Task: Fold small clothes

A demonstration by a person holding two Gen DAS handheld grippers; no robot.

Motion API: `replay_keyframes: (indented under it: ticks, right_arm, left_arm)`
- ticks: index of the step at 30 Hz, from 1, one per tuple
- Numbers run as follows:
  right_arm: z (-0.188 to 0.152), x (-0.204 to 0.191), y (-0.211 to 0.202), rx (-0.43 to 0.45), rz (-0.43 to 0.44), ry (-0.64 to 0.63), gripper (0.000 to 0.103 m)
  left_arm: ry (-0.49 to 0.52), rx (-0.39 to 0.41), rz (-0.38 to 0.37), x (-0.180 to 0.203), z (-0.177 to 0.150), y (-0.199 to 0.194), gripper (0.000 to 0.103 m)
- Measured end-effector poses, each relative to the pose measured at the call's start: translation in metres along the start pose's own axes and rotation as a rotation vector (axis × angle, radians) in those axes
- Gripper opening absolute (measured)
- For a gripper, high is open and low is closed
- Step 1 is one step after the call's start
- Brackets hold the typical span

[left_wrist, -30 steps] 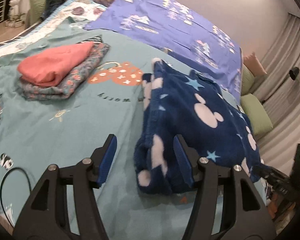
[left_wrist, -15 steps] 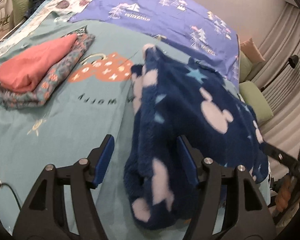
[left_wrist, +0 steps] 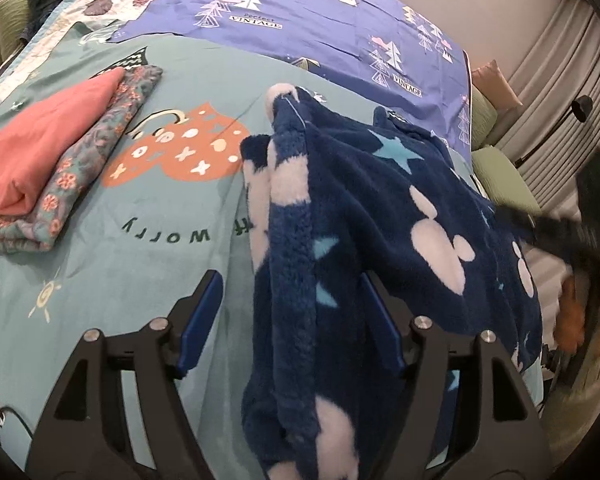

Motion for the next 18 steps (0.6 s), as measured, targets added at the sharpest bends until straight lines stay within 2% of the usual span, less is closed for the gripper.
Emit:
replay_keyframes:
  ticks: [3,6,8,14,18]
  right_arm:
    - [0.030,0.016,0.032,-0.049,0.011,0.069,0.038]
    - [0.036,0.034,0.088,-0.171,0.049,0.132,0.039]
    - [0.037,0.039,0.107,-0.160,0.071,0.157,0.039]
    - [0.030,0.027,0.072,-0.072,0.004,0.062,0.039]
    - [0.009,0.011,0.021,-0.005,0.063,-0.022,0.040]
  left_arm:
    - [0.001,-0.013,-0.009,-0.003,0.002,0.006,0.078]
    - [-0.015,-0.031,-0.029,-0.006,0.006,0.014,0.082]
    - [-0.025,-0.047,-0.049,-0.007,0.007,0.018,0.083]
    - [-0.025,-0.094,-0.103,-0.007,0.013,0.027,0.084]
    - [-0.042,-0.098,-0.116,-0.010,0.011,0.022,0.084]
Point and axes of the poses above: each gripper's, at about its wrist camera, not at the fingertips, and y roughly the way its jaws point, x to its right, z to its top, the point moved 4 cm from there along y, roughly the way its jaws point, and after that the axes turned 11 degrees about -z, right-handed, at the moved point
